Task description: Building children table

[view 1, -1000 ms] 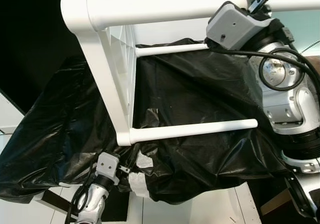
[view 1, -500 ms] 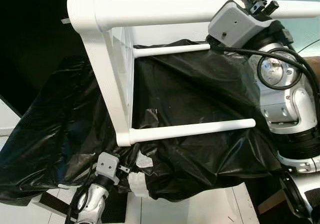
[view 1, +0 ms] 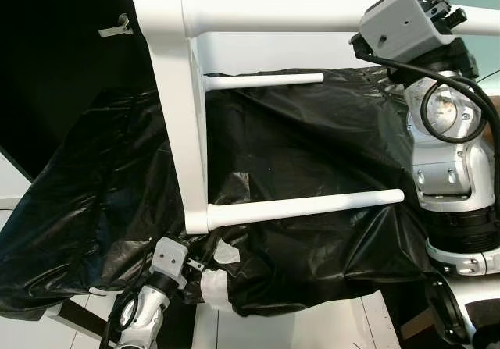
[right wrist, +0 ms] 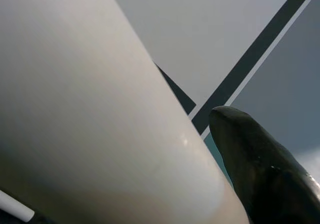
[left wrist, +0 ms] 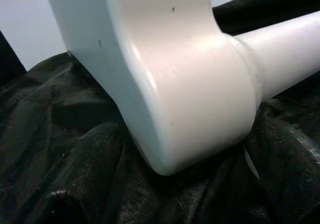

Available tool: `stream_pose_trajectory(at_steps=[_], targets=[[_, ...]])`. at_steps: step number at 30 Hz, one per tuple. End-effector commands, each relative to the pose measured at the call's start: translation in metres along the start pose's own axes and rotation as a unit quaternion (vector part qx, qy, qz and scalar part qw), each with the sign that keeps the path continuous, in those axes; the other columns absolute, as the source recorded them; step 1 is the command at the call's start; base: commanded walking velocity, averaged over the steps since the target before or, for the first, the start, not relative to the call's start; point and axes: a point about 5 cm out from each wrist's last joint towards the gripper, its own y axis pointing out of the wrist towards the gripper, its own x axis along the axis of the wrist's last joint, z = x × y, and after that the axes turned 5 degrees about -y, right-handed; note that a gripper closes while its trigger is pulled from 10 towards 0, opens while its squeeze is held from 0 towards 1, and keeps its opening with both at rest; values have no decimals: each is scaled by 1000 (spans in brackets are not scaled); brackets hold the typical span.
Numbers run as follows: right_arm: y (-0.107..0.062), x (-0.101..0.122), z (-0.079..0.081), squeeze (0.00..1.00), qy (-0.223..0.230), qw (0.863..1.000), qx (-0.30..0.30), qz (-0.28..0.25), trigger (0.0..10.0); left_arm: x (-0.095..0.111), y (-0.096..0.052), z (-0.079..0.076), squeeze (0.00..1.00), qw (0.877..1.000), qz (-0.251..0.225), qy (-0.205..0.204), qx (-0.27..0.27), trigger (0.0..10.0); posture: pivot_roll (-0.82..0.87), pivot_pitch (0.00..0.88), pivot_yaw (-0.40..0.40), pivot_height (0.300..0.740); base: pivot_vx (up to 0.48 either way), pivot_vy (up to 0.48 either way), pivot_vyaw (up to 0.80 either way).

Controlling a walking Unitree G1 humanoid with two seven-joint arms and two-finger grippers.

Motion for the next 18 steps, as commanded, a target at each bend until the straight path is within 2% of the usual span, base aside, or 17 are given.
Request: stream_pose_trajectory(at_steps=[1, 12, 18], targets=[[-6, -28, 3, 0, 87, 992, -14, 88, 0, -59, -55, -33, 0, 973, 211, -83, -40, 10000, -114, 61, 40, 740, 0, 0, 0], [-13, -44, -8, 0, 98, 983, -73, 134, 0, -59, -55, -32, 0, 973, 212, -82, -40, 10000, -109, 58, 42, 740, 0, 0, 0], [-24, -57, -17, 0, 100, 973, -122, 167, 0, -59, -55, -31, 0, 973, 211, -82, -40, 10000, -114, 58, 47, 740, 0, 0, 0]])
